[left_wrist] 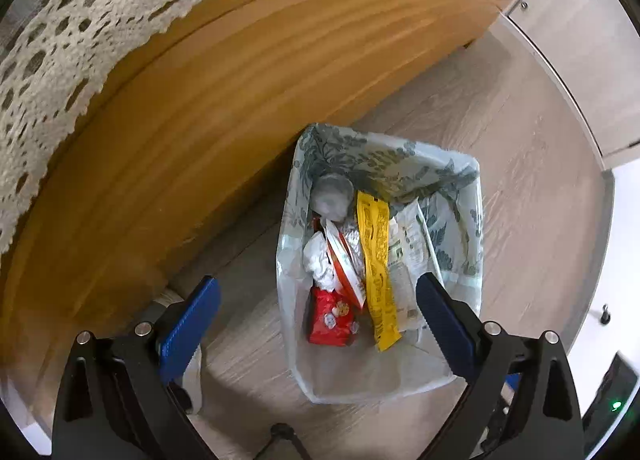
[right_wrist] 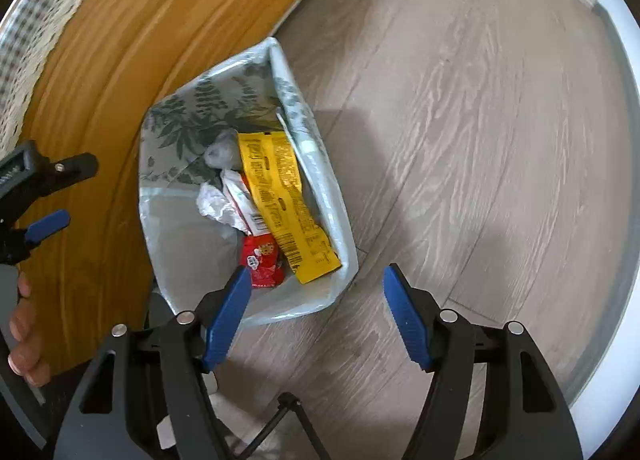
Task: Collect trash
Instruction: 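Open both tools over the wastebasket to drop bag and wrapper, then move both open tools from the wastebasket back to the bed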
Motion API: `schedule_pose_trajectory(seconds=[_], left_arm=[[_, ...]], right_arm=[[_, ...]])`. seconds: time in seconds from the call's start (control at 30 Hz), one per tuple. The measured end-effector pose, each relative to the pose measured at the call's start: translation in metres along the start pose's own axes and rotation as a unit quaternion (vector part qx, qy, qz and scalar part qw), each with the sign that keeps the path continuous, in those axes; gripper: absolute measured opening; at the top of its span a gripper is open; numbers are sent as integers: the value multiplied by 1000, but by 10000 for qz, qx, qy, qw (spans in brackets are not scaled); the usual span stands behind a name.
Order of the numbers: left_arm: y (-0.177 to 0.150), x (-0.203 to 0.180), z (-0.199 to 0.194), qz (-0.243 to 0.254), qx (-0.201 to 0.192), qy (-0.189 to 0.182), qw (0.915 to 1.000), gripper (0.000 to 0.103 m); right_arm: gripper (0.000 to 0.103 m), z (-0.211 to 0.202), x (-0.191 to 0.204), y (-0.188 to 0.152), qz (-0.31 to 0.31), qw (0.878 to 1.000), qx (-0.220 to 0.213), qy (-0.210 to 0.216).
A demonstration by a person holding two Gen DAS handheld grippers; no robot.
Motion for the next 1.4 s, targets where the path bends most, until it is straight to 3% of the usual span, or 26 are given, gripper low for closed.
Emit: schedule_pose_trajectory(seconds=[0.2,0.37,0.5,0.6,0.7,0.73,0.83,0.9,1.0,1.07,1.2,1.23,1.33,1.4], left_arm=[[-25,-6,-10,334,-29,169,9993,95],[-37,-2,-38,302,-219,141,9992,95],[-32,15,-97,160,-1065,67,9942,95],[-30,44,-151,-165,-1751,-98,9844,95],[-36,92,-203,-727,-2322,-401,9691,95],[-42,113,-220,-975,-2557,-500,9605,95],[-58,173,-255,-1556,-3050,-580,9377,96],[-63,209,-268,-1709,-3232,-416,9299,96],[-61,264,-282,-1744,-3571,176,9175,96],[-60,308,-288,-1771,-3838,813,9026,96],[-64,399,-287,-2096,-4051,1680,8739,96],[-67,423,-280,-2271,-3993,1794,8699,96],[-73,489,-258,-2791,-3524,1957,8716,96],[-77,515,-250,-3018,-3353,1827,8735,96]], right_arm=[[66,-11,6,-1,-132,9998,-69,-96],[66,-34,5,-2,-124,9992,-249,-279],[66,-64,14,1,-283,9972,-509,-468],[66,-86,26,6,-387,9953,-723,-518],[66,-116,52,15,-591,9902,-1140,-543],[66,-125,65,16,-698,9879,-1276,-531],[66,-156,127,20,-1280,9741,-1822,-397],[66,-169,169,18,-1666,9628,-2111,-260],[68,-179,240,4,-2336,9367,-2603,167],[78,-182,287,-12,-2767,9125,-2981,432],[78,-168,376,-46,-3477,8739,-3297,821],[78,-160,395,-53,-3593,8700,-3252,908],[78,-130,453,-71,-3875,8642,-2996,1151],[78,-109,488,-79,-3971,8614,-2914,1240]])
Point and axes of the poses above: each gripper's, at about its wrist camera, not at the fingertips, and z roughly the way its jaws point, x to its left, y to its top, the point moved 6 cm from there along z, roughly the way its jaws point, and after that the axes turned 15 degrees about y, right-handed, at the moved point
